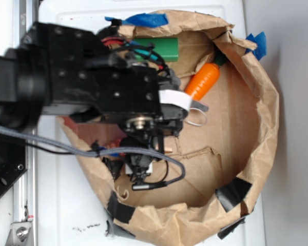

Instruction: Grab the shell.

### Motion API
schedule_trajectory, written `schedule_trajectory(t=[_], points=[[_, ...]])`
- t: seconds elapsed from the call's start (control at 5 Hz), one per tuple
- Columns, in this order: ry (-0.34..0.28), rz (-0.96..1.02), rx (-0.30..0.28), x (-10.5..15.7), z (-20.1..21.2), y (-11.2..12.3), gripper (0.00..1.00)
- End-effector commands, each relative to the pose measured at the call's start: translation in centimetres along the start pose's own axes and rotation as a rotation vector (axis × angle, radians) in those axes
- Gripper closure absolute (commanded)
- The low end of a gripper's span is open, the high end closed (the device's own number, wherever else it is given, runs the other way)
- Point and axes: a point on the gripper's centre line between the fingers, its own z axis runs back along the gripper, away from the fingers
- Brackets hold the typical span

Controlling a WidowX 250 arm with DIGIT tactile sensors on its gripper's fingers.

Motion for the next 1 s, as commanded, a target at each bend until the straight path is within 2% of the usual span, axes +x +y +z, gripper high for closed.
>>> schedule_trajectory(t=[0.0, 0.2, 0.4, 0.6, 0.8], points=[[-0.040, 0.007, 0.020, 0.6, 0.9, -0.2, 0.00], [-0.034, -0.016, -0.021, 0.4, 0.7, -0.9, 0.00], [-0.058, -0.056, -0.049, 0.3, 0.2, -1.3, 0.00], [-0.039, -0.086, -0.071, -0.2, -0.4, -2.3, 0.00], [-0.015, -0.081, -0.056, -0.3, -1.7, -2.6, 0.00]])
